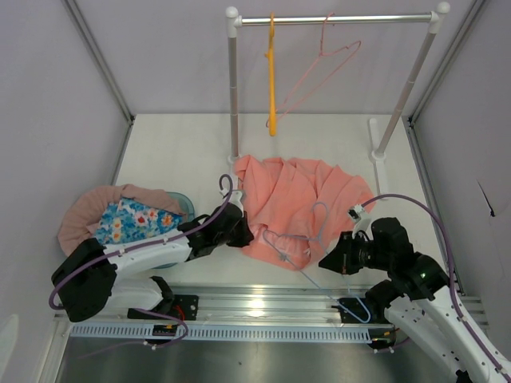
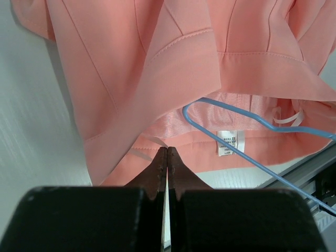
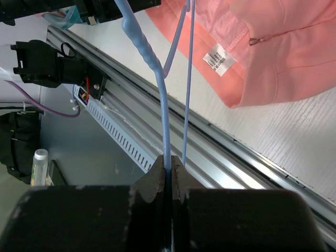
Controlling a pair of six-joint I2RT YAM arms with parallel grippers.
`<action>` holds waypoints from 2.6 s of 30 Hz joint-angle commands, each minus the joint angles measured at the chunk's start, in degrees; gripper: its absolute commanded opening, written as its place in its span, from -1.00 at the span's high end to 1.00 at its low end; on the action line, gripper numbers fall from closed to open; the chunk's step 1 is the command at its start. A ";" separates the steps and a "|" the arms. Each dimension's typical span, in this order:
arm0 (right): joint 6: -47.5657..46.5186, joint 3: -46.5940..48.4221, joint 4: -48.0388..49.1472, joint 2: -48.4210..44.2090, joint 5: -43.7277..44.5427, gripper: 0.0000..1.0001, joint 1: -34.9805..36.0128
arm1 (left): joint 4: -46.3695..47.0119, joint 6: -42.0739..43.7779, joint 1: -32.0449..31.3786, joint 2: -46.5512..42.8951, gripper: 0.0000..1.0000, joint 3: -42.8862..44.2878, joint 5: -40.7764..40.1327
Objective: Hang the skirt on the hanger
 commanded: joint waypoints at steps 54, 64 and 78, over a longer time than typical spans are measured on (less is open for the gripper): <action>9.39 -23.64 46.97 0.40 -3.36 1.00 12.60 | -5.34 2.25 7.24 -5.55 1.00 2.03 0.22; 10.54 -27.24 60.32 3.05 -3.98 1.00 12.60 | -6.83 2.43 7.24 -5.99 1.00 2.21 0.66; 13.26 -34.10 73.34 -0.03 -3.36 1.00 12.59 | -5.43 2.69 6.98 -6.43 1.00 3.26 3.21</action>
